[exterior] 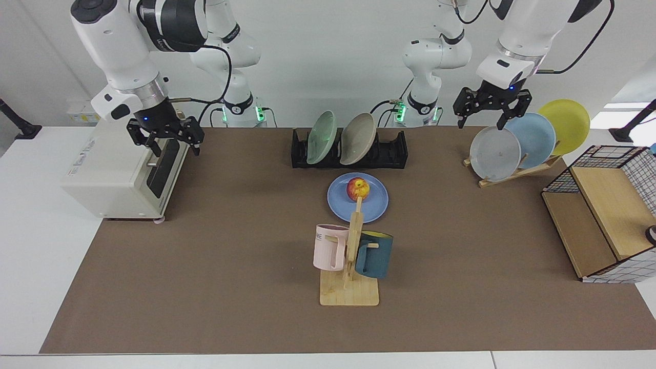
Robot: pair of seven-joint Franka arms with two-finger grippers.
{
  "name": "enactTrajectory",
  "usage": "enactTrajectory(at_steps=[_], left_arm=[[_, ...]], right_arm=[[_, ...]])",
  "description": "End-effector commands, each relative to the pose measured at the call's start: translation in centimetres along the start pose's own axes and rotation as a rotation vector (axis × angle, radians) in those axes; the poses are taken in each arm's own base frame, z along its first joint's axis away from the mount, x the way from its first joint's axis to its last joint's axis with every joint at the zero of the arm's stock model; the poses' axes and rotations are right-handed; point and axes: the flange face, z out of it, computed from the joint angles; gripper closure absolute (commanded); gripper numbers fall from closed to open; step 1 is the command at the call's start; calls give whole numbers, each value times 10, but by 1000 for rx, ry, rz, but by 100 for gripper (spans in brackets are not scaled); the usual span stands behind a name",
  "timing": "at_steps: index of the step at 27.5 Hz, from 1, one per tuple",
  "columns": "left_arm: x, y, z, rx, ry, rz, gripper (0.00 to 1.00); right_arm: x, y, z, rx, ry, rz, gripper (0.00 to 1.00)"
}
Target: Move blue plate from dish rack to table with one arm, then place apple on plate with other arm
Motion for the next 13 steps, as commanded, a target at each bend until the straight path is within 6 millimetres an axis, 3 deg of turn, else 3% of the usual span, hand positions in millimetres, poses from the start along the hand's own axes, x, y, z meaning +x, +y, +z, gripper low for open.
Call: enactTrajectory(at_steps=[1, 13], left_arm=[[-5, -1, -7, -12, -5, -12, 0], [-5, -1, -7, -12, -5, -12, 0]], right_arm=[[1, -1, -4, 10, -3, 12, 0], [3, 1, -3, -1, 6, 14, 0]])
